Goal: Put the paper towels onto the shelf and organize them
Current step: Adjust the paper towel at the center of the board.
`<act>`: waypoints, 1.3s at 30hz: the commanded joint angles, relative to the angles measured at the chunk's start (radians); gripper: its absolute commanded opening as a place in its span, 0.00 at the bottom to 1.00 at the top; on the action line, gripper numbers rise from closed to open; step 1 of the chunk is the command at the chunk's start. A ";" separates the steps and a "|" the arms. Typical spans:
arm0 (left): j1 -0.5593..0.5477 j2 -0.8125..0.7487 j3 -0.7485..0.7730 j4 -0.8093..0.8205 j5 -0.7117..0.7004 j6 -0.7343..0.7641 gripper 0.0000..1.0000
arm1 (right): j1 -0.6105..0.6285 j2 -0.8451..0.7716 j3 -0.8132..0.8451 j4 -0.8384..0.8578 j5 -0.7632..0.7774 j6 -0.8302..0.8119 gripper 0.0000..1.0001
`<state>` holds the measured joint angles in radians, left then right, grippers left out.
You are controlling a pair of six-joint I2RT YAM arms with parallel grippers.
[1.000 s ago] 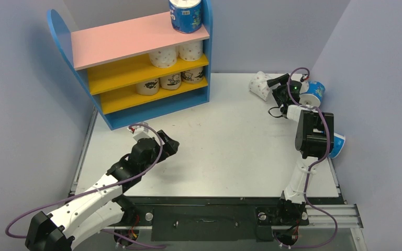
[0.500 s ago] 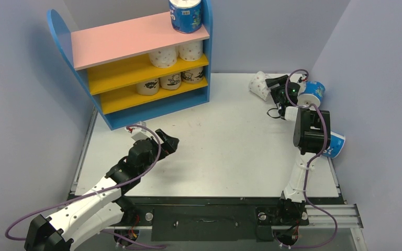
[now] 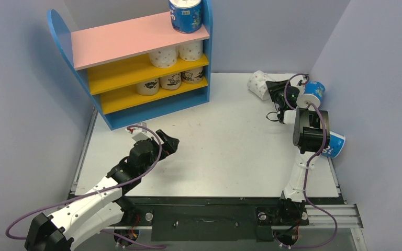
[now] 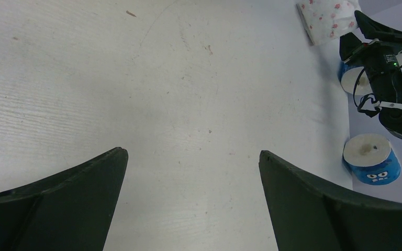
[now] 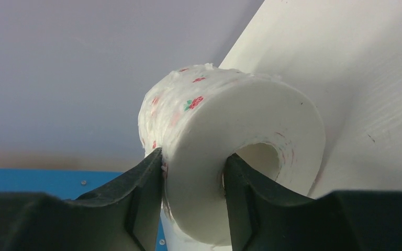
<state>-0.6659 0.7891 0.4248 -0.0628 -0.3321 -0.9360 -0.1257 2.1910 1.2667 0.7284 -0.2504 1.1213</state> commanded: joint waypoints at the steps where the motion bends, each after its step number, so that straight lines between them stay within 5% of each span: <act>1: -0.004 -0.015 0.007 0.045 -0.007 0.000 0.97 | -0.009 -0.038 -0.033 0.155 -0.010 0.020 0.31; 12: -0.004 -0.119 -0.011 -0.023 -0.008 -0.028 0.97 | 0.016 -0.300 -0.190 0.108 0.010 -0.007 0.25; 20: -0.003 -0.216 -0.022 -0.141 -0.019 -0.077 0.97 | 0.162 -0.694 -0.304 -0.340 0.146 -0.262 0.24; 30: -0.003 -0.338 -0.019 -0.224 -0.046 -0.092 0.97 | 0.525 -1.135 -0.355 -0.860 0.342 -0.547 0.24; 39: -0.001 -0.395 -0.019 -0.287 -0.104 -0.092 0.97 | 0.853 -1.227 -0.278 -1.270 0.455 -0.716 0.25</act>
<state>-0.6659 0.4095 0.3985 -0.3264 -0.3920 -1.0218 0.5884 0.9638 0.9180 -0.3561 0.0986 0.5152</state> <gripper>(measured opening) 0.967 0.314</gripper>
